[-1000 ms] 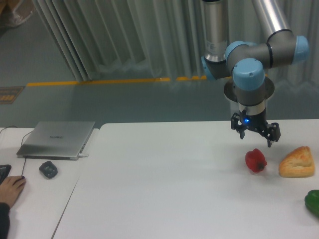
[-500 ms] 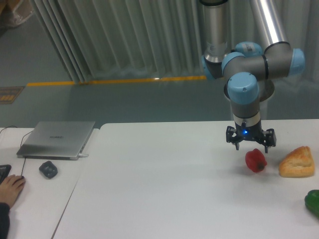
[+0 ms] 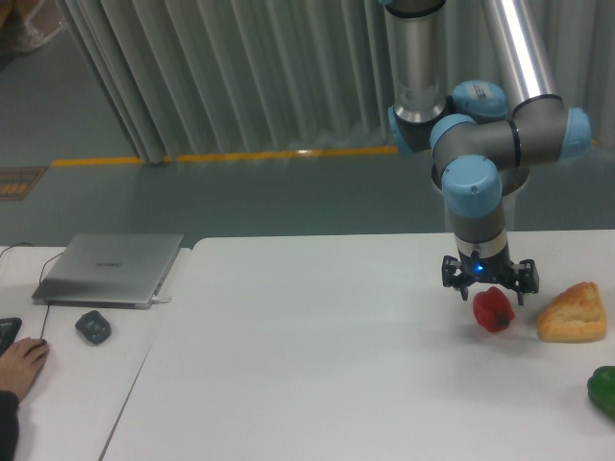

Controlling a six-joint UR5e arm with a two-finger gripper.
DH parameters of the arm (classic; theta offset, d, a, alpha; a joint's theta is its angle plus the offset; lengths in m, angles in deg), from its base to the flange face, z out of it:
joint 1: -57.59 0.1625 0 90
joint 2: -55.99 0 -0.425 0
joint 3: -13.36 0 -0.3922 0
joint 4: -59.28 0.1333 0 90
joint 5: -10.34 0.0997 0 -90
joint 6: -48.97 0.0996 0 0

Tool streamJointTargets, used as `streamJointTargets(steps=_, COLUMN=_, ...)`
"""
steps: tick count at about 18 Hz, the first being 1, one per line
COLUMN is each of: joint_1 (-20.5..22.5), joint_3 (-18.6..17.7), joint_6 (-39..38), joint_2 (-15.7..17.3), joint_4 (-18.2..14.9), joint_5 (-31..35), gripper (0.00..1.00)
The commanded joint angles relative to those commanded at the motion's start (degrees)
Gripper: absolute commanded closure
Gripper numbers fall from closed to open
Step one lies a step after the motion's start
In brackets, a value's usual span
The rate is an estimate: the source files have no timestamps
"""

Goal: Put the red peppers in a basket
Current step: 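Descend onto the red pepper and close the gripper around it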

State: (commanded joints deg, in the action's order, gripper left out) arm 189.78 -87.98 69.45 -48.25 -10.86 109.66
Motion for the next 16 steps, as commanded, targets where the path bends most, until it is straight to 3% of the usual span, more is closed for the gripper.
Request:
streamJointTargets(steps=15, joint_1=-0.88, joint_3=0.26, joint_6=-0.62, joint_2=-2.9, joint_4=1.05, joint_5=2.37, gripper=0.0)
streamJointTargets(steps=16, joint_1=-1.14, joint_3=0.26, joint_6=-0.7, joint_2=-2.9, joint_4=1.05, joint_5=2.72, gripper=0.11)
